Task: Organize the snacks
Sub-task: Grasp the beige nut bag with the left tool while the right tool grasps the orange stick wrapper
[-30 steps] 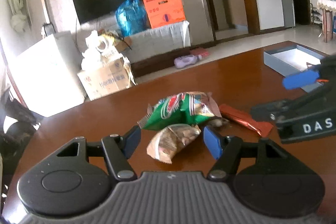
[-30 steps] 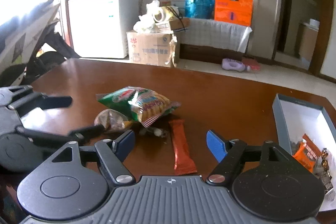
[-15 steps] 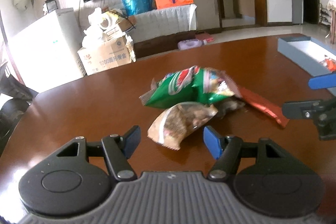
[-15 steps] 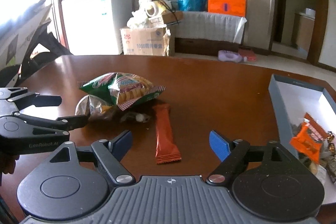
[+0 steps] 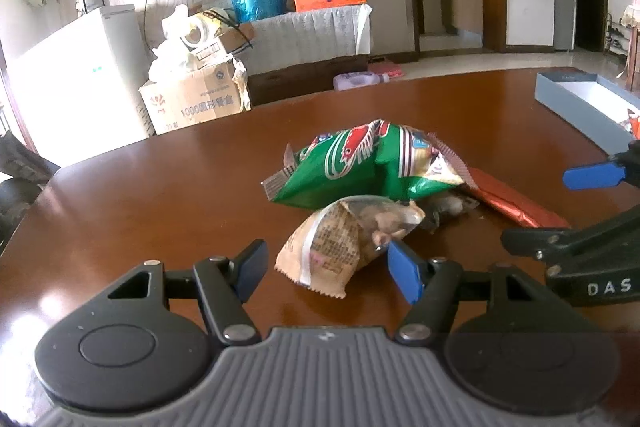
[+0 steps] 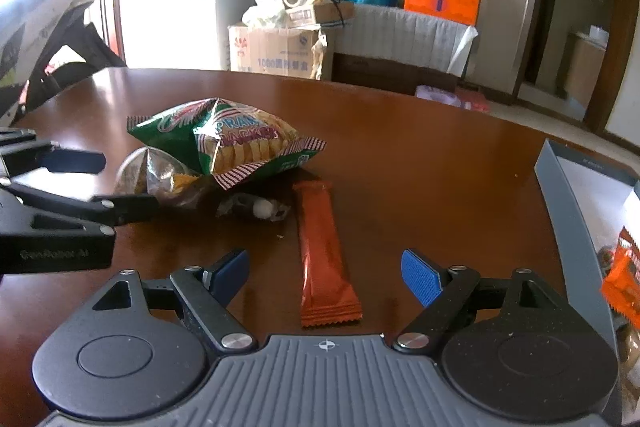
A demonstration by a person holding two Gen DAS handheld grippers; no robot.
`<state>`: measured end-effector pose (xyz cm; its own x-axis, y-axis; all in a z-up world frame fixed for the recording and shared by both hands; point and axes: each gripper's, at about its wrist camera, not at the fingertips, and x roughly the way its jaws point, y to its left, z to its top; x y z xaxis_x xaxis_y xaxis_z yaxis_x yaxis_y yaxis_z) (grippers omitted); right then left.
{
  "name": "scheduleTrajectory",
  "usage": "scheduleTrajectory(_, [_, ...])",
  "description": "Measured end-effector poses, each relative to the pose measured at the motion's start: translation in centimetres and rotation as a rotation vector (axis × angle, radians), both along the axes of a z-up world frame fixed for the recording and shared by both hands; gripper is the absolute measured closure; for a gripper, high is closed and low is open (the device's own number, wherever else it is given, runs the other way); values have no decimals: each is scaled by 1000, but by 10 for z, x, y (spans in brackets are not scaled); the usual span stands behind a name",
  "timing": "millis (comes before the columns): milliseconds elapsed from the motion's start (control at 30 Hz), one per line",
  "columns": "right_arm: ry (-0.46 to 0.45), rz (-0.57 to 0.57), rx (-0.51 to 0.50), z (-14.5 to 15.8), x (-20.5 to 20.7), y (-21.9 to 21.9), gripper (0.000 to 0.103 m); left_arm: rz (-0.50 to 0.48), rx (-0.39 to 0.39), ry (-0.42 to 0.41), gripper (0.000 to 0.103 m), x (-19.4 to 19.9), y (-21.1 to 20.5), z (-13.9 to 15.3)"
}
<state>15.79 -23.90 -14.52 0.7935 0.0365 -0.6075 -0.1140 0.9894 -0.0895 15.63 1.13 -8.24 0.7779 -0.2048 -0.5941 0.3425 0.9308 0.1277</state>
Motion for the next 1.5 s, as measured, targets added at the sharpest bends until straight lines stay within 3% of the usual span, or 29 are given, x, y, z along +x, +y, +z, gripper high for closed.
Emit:
scheduleTrajectory(267, [13,-9,2,-7,11,-1,19,-8,-37,21,37,19,-2,-7])
scheduleTrajectory(500, [4,6,6,-8,12,3,19,-48,-14,-49,37,18,10,14])
scheduleTrajectory(633, [8,9,1,-9,13,4,19,-36,-40,-67,25,23,14,13])
scheduleTrajectory(867, [2,2,6,-7,13,0,19,-141,0,-76,25,24,-10,2])
scheduleTrajectory(1167, [3,10,1,-11,21,3,17,-86,6,34,24,56,-4,-25])
scheduleTrajectory(1367, [15,12,24,-12,24,3,16,-71,-25,42,24,61,3,-30])
scheduleTrajectory(1500, [22,11,56,-12,23,1,16,-79,-15,38,31,60,0,-30])
